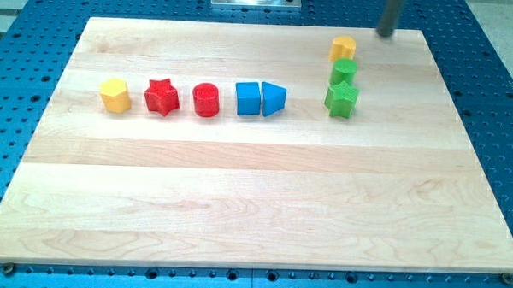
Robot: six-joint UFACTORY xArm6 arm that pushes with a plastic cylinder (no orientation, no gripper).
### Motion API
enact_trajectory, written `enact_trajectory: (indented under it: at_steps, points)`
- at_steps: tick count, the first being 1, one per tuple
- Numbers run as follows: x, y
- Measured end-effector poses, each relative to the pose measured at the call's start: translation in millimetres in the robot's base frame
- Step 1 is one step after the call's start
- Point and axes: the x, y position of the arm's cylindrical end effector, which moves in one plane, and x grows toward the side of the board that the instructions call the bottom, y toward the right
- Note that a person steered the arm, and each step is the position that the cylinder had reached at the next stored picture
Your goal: Slide the yellow hexagon downwards
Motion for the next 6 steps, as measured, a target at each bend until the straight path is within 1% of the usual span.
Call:
enact_trajectory:
  at_steps: [1, 2, 3, 4, 5, 6]
  points:
    - [0.5, -101.6]
    - [42.1, -191.6]
    - [88.6, -259.6]
    - [114.9, -325.0]
    - [153.7, -377.1]
    - [201.2, -398.9]
